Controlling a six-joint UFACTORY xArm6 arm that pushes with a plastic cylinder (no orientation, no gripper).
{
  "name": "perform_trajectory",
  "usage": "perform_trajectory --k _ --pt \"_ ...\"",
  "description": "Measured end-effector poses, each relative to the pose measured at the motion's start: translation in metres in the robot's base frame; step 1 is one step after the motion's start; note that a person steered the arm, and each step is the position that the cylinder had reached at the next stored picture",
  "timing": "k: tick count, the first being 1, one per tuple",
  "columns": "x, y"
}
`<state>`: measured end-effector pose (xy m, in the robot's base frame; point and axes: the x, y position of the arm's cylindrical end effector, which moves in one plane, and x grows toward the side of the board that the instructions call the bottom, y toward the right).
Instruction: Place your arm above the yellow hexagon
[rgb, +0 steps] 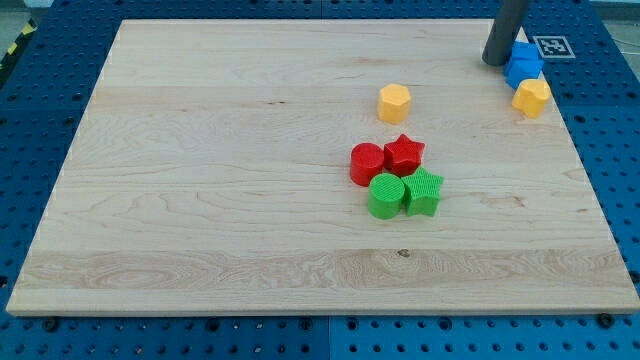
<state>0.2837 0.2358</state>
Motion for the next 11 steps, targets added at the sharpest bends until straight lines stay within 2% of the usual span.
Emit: perform_trajectory --k 1,2,5,11 --pt "0.001 -0.004" --pt "0.008 -0.044" --pt "0.011 -0.087" --pt "0.014 -0.127"
